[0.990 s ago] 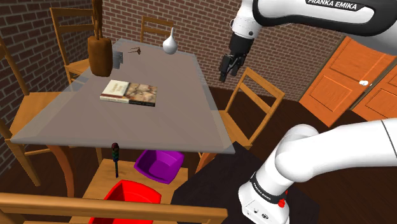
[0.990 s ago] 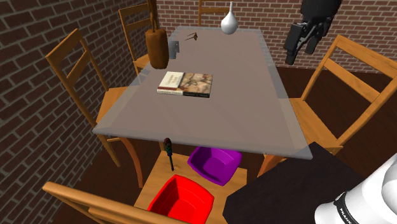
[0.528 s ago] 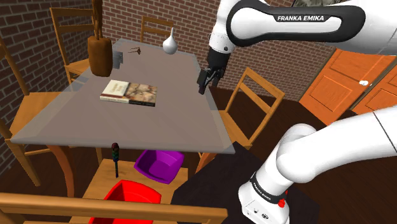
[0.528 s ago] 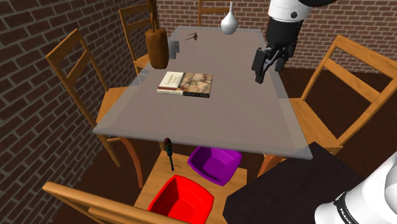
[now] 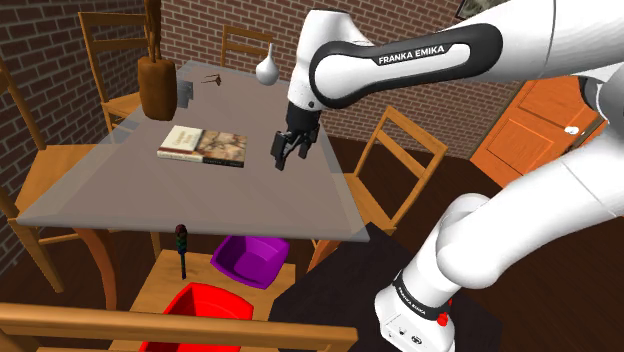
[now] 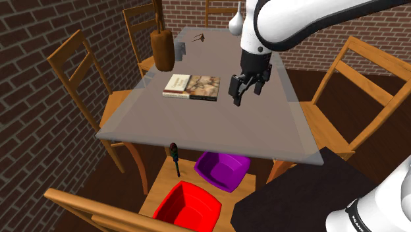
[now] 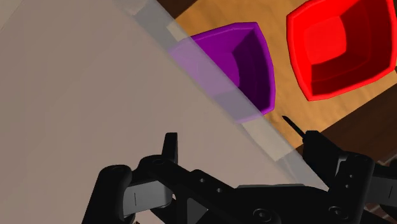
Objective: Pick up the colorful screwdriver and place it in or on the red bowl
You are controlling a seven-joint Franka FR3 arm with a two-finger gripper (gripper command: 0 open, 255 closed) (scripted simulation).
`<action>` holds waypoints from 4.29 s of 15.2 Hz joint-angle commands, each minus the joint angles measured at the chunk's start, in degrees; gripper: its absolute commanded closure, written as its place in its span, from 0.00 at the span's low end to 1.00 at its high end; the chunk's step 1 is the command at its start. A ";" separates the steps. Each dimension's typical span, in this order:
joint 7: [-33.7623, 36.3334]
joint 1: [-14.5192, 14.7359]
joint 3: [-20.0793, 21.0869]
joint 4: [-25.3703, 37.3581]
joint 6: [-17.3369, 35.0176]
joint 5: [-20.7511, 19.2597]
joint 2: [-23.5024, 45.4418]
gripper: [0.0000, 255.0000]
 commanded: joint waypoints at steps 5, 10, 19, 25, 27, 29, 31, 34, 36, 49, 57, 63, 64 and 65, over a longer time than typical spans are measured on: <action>3.81 1.58 3.25 3.03 8.67 0.43 11.40 0.00; 7.46 2.95 5.49 7.30 14.54 -0.79 21.38 0.00; 14.42 7.12 6.95 19.28 21.35 -5.62 40.01 0.00; 17.45 10.63 6.31 28.31 23.40 -8.15 50.88 0.00; 17.68 10.92 6.03 28.47 24.45 -8.50 52.10 0.00; 17.92 11.20 5.74 28.68 25.47 -8.86 53.34 0.00; 18.15 11.49 5.45 28.94 26.47 -9.21 54.61 0.00; 18.21 11.58 5.36 29.02 26.75 -9.31 54.97 0.00; 18.21 11.58 5.36 29.02 26.75 -9.30 54.98 0.00; 18.21 11.58 5.36 29.02 26.75 -9.30 54.97 1.00; 17.62 10.83 6.34 28.78 22.97 -8.14 50.90 1.00; 17.11 10.27 7.06 29.06 19.52 -7.12 47.68 1.00; 17.03 10.19 7.17 29.15 18.93 -6.95 47.17 1.00; 16.95 10.11 7.27 29.26 18.33 -6.78 46.67 1.00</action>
